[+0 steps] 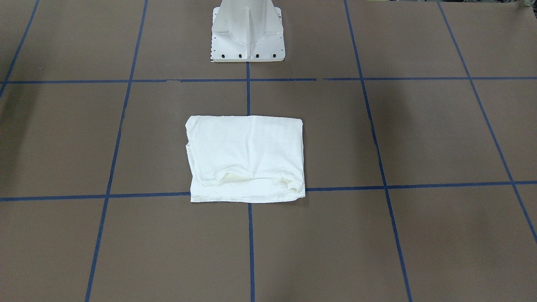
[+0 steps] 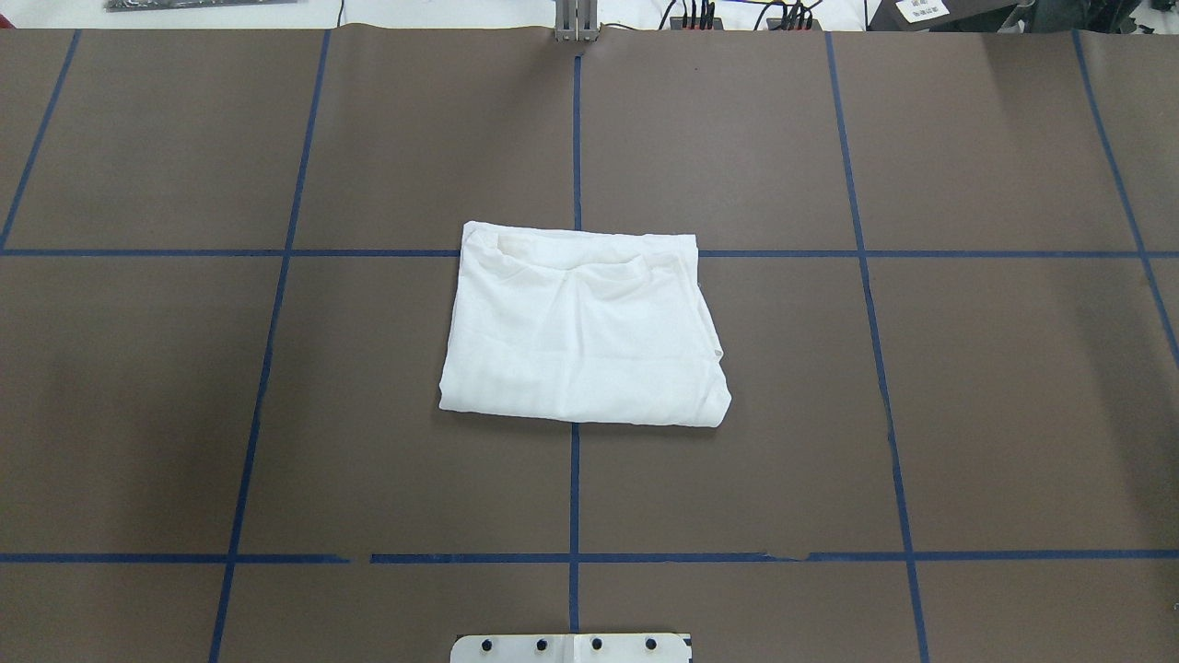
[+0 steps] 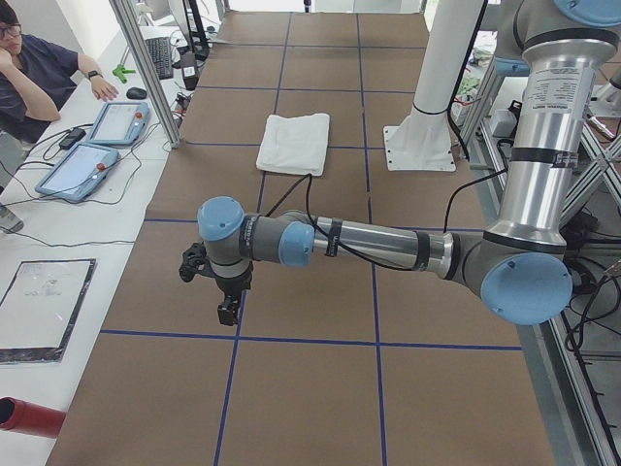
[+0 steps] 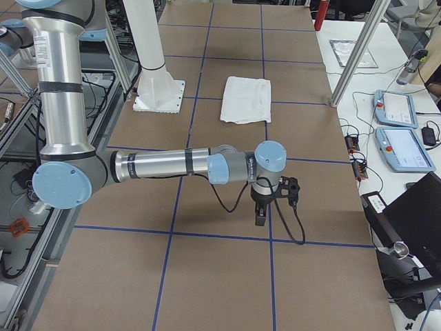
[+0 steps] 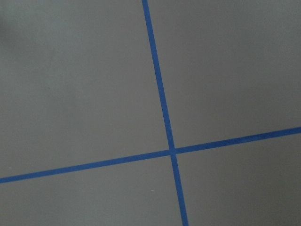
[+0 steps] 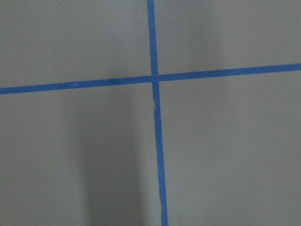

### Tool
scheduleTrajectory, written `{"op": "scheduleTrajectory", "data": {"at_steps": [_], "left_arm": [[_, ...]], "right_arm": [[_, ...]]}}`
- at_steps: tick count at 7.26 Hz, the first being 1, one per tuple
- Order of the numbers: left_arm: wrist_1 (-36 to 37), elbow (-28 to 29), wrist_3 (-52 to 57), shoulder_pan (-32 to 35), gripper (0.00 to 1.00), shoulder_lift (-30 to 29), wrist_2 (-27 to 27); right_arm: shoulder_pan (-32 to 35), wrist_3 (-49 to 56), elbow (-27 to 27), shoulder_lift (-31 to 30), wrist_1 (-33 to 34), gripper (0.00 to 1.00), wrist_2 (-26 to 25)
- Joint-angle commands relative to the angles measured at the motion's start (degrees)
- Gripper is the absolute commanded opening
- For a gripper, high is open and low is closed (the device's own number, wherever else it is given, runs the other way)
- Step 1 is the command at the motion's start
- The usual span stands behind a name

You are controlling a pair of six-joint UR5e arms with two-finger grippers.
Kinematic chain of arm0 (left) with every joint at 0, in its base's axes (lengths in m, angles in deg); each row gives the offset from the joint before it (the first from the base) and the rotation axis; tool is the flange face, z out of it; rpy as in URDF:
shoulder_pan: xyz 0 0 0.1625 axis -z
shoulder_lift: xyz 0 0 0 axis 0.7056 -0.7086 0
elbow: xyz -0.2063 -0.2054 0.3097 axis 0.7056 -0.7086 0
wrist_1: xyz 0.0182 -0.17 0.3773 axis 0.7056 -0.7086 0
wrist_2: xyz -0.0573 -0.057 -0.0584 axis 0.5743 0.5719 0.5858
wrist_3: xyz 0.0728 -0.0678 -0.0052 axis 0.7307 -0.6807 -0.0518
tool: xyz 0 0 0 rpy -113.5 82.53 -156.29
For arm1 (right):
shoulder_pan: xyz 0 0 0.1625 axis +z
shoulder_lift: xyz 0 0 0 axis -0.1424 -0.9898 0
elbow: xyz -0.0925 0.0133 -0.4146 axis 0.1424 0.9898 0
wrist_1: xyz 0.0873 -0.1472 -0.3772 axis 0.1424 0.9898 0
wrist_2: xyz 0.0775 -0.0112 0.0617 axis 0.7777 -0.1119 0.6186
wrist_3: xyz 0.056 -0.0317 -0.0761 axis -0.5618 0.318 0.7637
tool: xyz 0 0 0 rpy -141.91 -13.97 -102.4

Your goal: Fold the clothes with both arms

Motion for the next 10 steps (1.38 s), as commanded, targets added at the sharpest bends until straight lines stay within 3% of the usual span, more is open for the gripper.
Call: {"op": "scheduleTrajectory", "data": {"at_steps": [1,4,10], "left_arm": [[0.56,1.02,3.20,0.07,1.00,1.43,1.29],[0.91,0.58,3.04,0.24,1.00,1.52,1.20],[0.21,0.22,3.30,1.21,1.00,4.24,1.46]], "right_arm": [[1.77,0.62,-0.65,-1.71,-0.24,1.00,-0.07],[1.95,-0.78,-5.05,-1.45,0.55,1.00,-1.65],[1.24,-4.47,-4.35,-0.74,0.11,1.00,-1.04]]}}
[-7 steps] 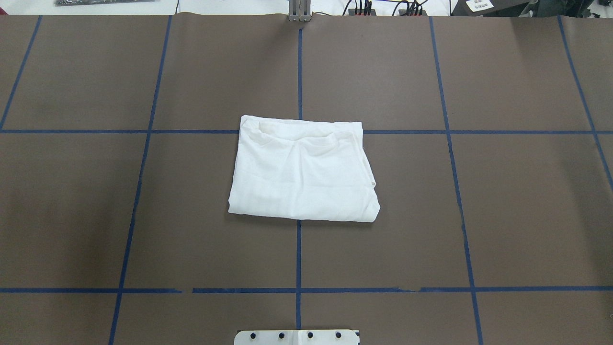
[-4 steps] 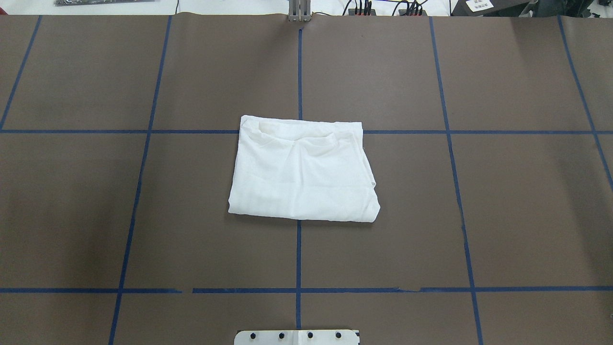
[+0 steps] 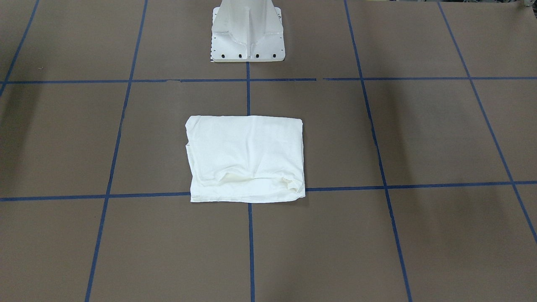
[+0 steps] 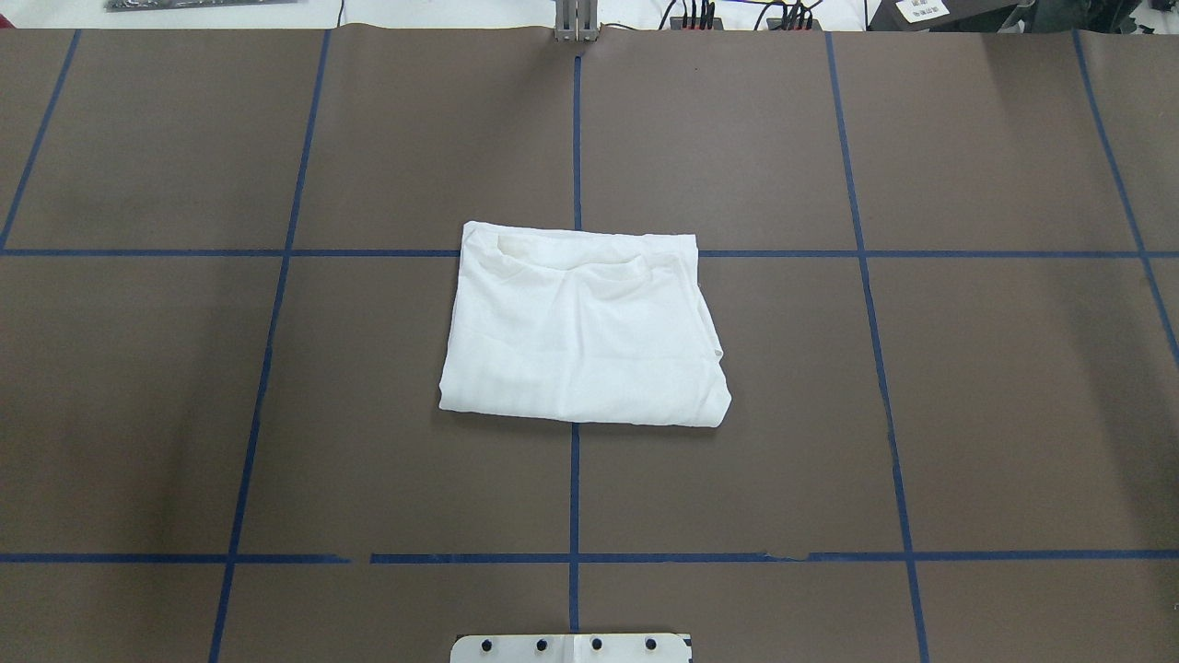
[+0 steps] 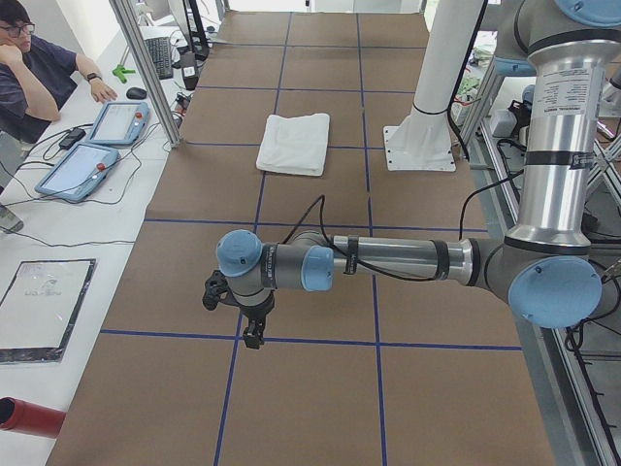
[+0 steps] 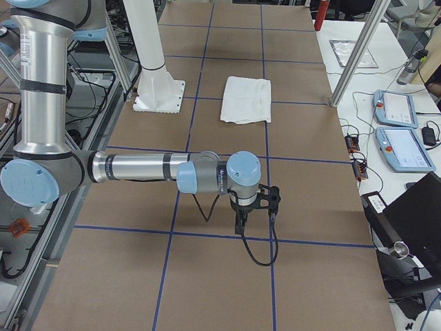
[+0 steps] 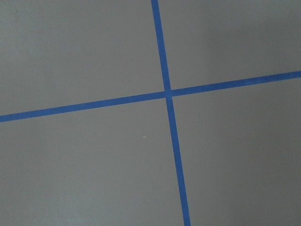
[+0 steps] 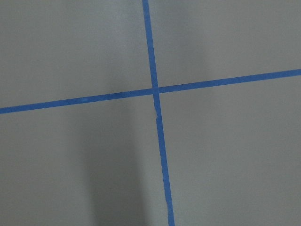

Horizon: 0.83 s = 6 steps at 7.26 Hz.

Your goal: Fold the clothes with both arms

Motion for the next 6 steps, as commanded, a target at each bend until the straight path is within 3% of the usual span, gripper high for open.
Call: {"op": "scheduleTrajectory", "data": {"at_steps": [1,5,6], "left_arm": [[0.13,-0.03,0.00,0.74,1.00,0.09,0.07],[0.57,-0.03,-0.78,1.10,1.00,-0.52,0.59],[0.57,0.23,-0.96,1.10,1.00,-0.44,2.77]], "right_arm": [[0.03,-0.02,0.33,-0.24,-0.15,1.00,-0.09],[0.03,-0.02,0.33,-0.51,-0.24,1.00,-0.09],[-0.06,-0.02,0.33,-0.51,-0.24,1.00,-0.09]]}}
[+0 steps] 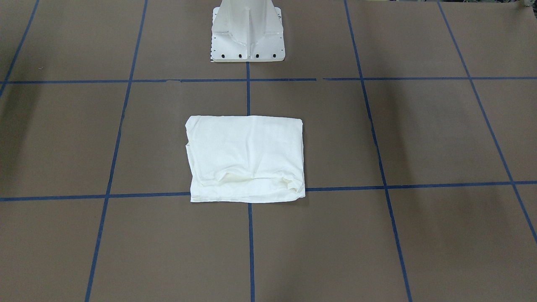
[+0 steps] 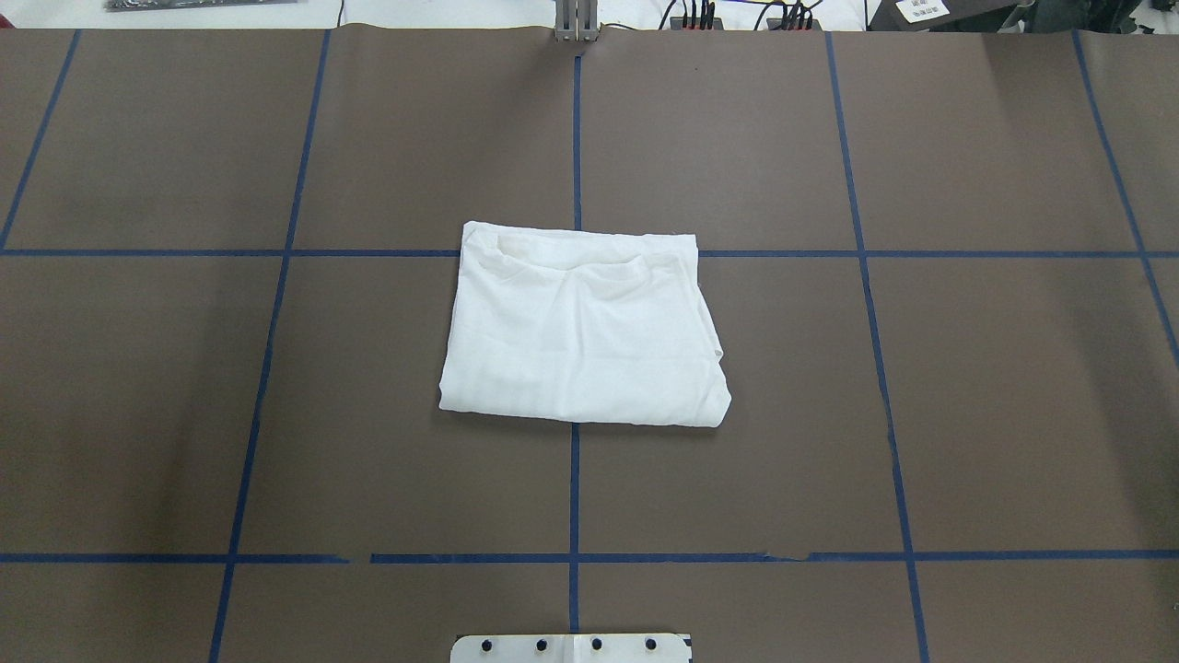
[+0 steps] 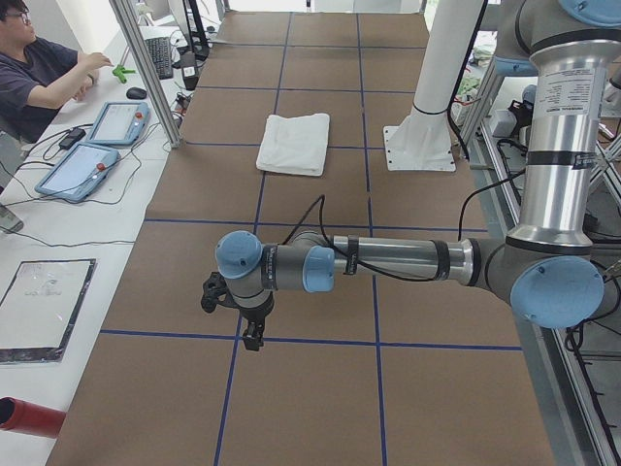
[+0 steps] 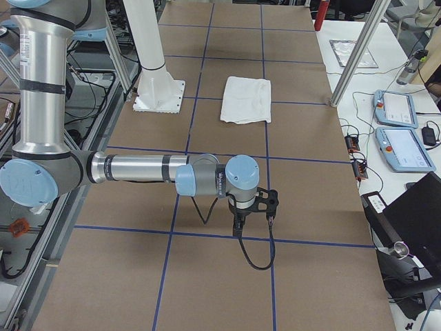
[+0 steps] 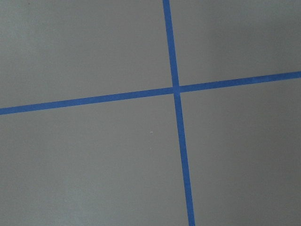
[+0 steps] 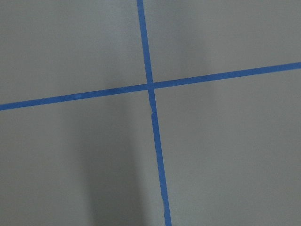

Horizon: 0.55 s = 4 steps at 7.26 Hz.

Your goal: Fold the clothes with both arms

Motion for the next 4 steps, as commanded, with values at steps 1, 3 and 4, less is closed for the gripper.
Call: {"op": "scheduleTrajectory", "data": {"at_steps": [1,3,4], "left_arm": [[-0.05,0.20,-3.42,0.03,1.00,-0.20,1.94],[-0.66,0.12,-6.79,0.03,1.00,-0.12,1.94],[-0.66,0.12,-6.79,0.03,1.00,-0.12,1.94]], "right_arm": [[-0.04,0.00,-0.09,0.00,-0.03,1.00,-0.17],[0.05,0.00,-0.09,0.00,-0.03,1.00,-0.18],[0.05,0.00,-0.09,0.00,-0.03,1.00,-0.18]]}}
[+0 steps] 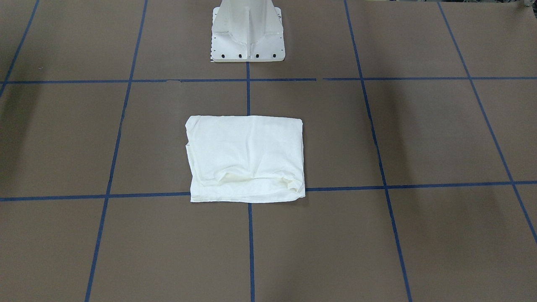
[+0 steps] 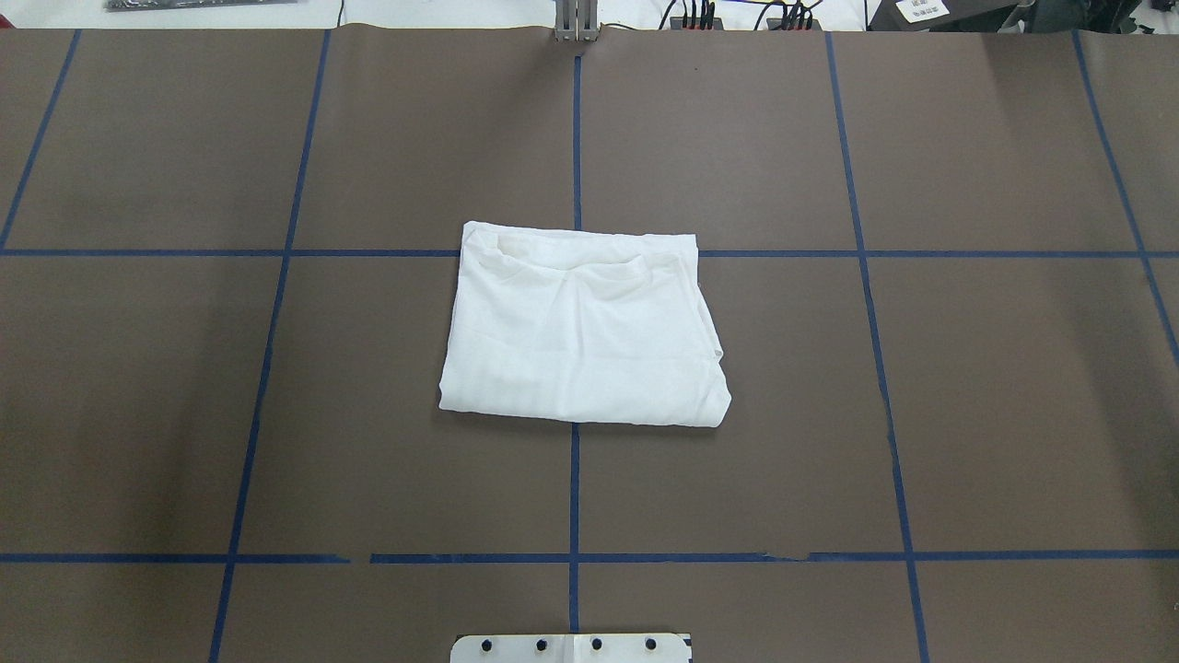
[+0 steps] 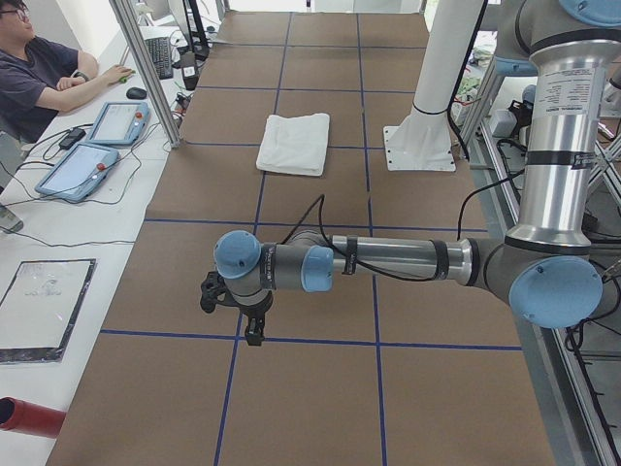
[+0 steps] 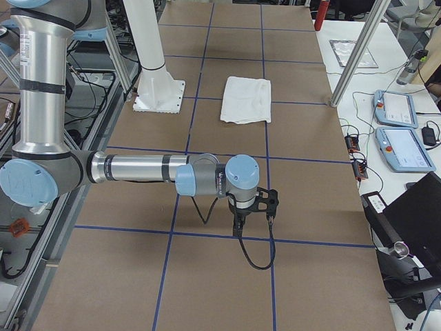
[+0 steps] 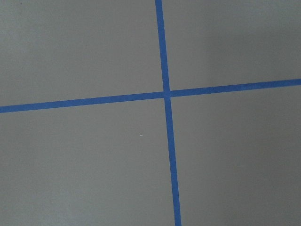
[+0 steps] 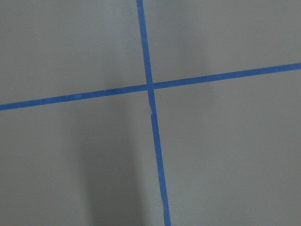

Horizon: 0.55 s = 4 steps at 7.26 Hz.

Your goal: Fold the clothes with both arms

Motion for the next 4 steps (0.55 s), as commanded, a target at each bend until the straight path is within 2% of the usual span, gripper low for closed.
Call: {"op": "scheduleTrajectory", "data": {"at_steps": [1,4], "left_arm": [[-0.09,-0.01,-0.47,0.00,1.00,0.03,0.02],[-0.09,-0.10,-0.47,0.00,1.00,-0.23,0.02]], "right_arm": [[0.04,0.00,0.08,0.00,0.00,1.00,-0.01],[-0.05,0.00,-0.01,0.00,0.00,1.00,0.08]]}}
